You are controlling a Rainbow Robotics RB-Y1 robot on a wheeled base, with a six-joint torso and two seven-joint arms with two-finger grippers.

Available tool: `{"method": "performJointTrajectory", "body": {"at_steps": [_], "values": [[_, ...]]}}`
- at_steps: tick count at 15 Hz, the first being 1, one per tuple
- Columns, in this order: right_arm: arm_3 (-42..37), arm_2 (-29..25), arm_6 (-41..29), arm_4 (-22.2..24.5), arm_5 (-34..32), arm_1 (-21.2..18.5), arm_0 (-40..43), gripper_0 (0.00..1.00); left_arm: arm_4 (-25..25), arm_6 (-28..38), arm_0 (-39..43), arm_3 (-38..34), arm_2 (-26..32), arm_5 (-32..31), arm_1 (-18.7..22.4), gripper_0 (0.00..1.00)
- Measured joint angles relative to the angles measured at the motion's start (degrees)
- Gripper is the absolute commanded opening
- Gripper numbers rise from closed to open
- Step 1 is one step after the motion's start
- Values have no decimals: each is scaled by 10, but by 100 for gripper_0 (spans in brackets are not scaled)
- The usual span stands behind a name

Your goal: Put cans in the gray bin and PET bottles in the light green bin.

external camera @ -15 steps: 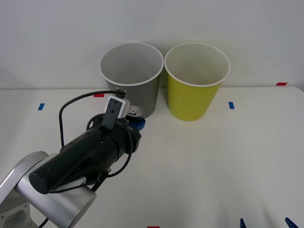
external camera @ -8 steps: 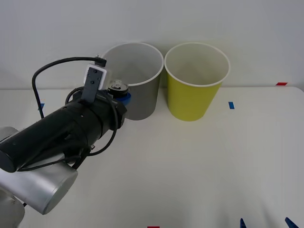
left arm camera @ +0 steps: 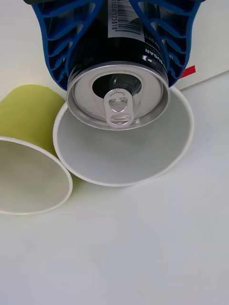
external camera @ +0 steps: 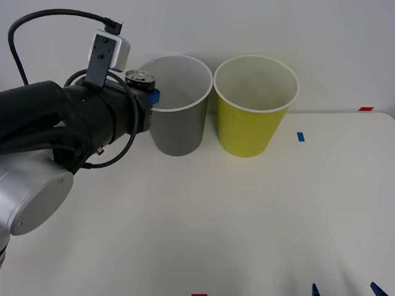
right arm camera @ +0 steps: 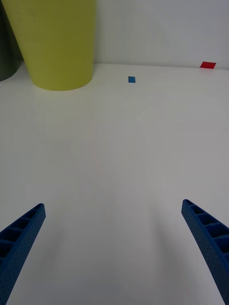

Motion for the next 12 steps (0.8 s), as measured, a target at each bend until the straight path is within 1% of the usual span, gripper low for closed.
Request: {"method": "performJointTrajectory", "body": {"at_steps": [2,5,9,12], "values": [[0,0,0,0,0,0,0,100,29,0,-33,36,25,-14,-6,0],[0,0,0,0,0,0,0,100,39,-4,-70,91,30,-44,-11,0],[0,0,0,0,0,0,0,100,41,-11,-90,161,25,-132,-32,0],[0,0,0,0,0,0,0,100,38,-15,-112,232,3,-211,-37,0]]}}
